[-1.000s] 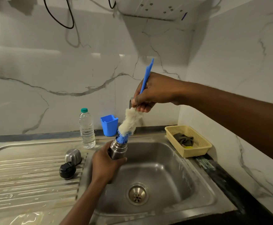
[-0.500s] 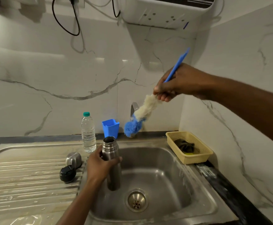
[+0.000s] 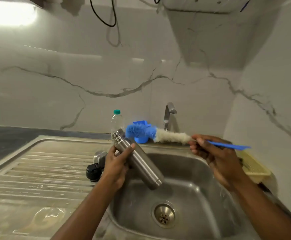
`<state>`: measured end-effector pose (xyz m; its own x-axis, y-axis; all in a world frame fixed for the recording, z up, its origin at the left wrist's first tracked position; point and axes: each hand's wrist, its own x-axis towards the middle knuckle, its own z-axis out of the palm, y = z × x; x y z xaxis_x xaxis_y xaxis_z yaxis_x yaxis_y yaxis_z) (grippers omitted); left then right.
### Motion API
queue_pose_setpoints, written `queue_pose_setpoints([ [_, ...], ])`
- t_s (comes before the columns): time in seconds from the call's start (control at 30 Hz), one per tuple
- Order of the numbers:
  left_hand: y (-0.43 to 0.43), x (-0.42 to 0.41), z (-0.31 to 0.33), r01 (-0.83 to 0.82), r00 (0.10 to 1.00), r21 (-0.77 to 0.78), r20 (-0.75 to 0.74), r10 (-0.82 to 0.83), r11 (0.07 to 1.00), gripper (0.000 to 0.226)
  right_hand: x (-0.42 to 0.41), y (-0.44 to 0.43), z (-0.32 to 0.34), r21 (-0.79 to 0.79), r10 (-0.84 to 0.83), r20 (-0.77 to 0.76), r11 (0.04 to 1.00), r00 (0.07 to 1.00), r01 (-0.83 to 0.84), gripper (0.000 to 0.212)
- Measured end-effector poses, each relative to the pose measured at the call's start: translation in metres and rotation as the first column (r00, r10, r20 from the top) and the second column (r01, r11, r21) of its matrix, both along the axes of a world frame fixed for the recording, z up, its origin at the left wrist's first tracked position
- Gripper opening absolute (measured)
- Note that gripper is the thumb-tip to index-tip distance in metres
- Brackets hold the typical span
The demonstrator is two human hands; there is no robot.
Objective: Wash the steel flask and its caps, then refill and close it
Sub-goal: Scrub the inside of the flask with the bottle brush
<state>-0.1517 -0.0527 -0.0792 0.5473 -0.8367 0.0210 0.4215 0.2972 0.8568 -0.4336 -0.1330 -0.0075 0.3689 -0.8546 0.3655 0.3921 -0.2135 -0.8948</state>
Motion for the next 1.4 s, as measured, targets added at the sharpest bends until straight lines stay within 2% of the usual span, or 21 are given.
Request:
queue_pose_setpoints([
  [0.13, -0.001, -0.003, -0.001, 0.057, 0.998, 0.007, -0.032, -0.057, 0.998, 0.07, 0.022, -0.007, -0.043, 0.0, -0.016, 0.021, 1.0, 1.0, 0.016, 0.042],
  [0.3, -0.001, -0.011, -0.001, 0.134, 0.991, 0.021, -0.03, -0.134, 0.991, 0.062, 0.031, -0.015, -0.061, -0.023, 0.028, -0.018, 0.999, 0.999, -0.028, 0.024],
  [0.47, -0.003, -0.014, -0.003, 0.115, 0.993, 0.01, -0.017, -0.115, 0.993, 0.063, 0.018, -0.023, -0.061, 0.012, 0.047, 0.049, 0.999, 0.998, -0.048, 0.025],
  [0.6, -0.004, -0.023, 0.0, 0.127, 0.991, -0.012, -0.036, -0.127, 0.992, 0.053, 0.017, -0.024, -0.062, 0.074, 0.037, 0.122, 0.996, 0.992, -0.047, 0.024],
  [0.87, 0.001, -0.026, 0.001, 0.12, 0.967, -0.083, -0.214, -0.135, 0.989, 0.061, 0.017, -0.018, -0.068, 0.152, 0.053, 0.19, 0.985, 0.98, -0.083, 0.025],
  [1.07, 0.003, -0.019, 0.0, 0.135, 0.978, -0.047, -0.154, -0.141, 0.99, 0.062, 0.024, -0.016, -0.074, 0.166, 0.075, 0.146, 0.981, 0.986, -0.1, 0.025],
  [1.4, 0.002, -0.017, 0.0, 0.164, 0.97, -0.073, -0.168, -0.174, 0.984, 0.061, 0.015, -0.018, -0.07, 0.163, 0.079, 0.118, 0.982, 0.99, -0.098, 0.026],
])
